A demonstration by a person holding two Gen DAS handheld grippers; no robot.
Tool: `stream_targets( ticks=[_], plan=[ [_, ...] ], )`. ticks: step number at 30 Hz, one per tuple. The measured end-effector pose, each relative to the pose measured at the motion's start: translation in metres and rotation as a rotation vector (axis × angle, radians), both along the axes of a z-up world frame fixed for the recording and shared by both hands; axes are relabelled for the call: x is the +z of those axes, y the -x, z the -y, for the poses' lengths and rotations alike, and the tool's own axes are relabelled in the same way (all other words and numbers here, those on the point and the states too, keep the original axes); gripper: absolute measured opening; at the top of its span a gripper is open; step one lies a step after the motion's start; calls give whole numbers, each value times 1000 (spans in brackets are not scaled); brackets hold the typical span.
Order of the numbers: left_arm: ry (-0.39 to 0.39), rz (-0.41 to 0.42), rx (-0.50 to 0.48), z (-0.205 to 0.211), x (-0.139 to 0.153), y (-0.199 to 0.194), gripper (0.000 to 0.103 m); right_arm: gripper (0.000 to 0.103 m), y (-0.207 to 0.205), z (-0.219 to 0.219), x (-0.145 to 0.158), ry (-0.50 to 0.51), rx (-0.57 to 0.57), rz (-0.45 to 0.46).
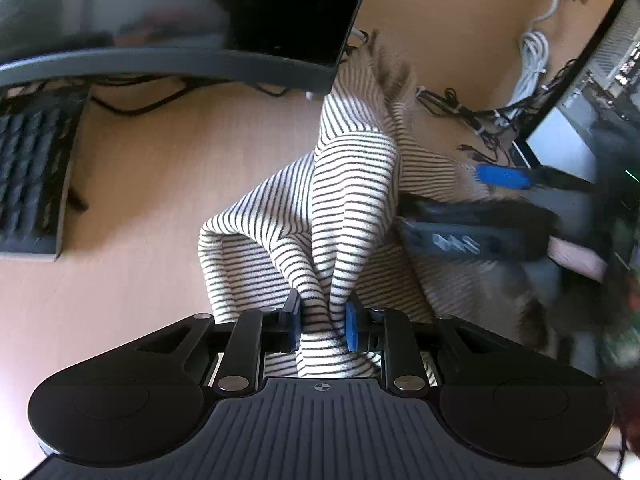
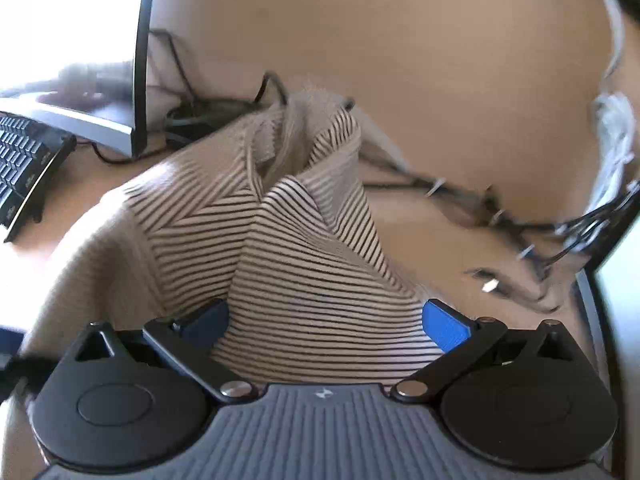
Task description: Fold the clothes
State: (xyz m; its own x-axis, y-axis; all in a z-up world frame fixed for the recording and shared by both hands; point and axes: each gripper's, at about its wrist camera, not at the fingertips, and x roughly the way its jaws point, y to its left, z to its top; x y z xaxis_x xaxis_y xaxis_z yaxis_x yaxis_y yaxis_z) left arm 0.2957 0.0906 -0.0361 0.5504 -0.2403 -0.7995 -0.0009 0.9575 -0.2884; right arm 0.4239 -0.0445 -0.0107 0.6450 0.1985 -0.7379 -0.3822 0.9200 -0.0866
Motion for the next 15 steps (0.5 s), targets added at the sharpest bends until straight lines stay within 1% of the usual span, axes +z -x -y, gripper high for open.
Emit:
stream_targets(
  ticks=[3,5,7,8,10,11,12,13,14,15],
  plan=[
    [24,7,19,-11,8,22,23,103,6,-7,-9,-3,-49,-70],
    [33,11,39,-21,13,35,23,103,13,-9,-9,-10,-78,-98],
    [39,13,61,-29,15,43,23,103,22,-12,-6,-6,-53,-138],
    [40,14,71,-35,15,47,23,103,30,-11,-4,-1,-37,-132],
    [38,21,93,-47,15,53,22,91,48,-10,-1,10,-7,-106],
    [30,29,104,-54,15,52,22,72,58,-9,3,26,11,-79],
    [21,40,116,-61,17,51,22,46,67,-8,8,44,29,-48],
    [10,53,128,-70,19,50,22,33,77,-6,12,63,47,-17],
    [-2,67,137,-78,22,47,22,12,80,-1,19,85,39,15],
    [-16,83,143,-87,24,44,17,8,81,5,27,108,24,47]
  ],
)
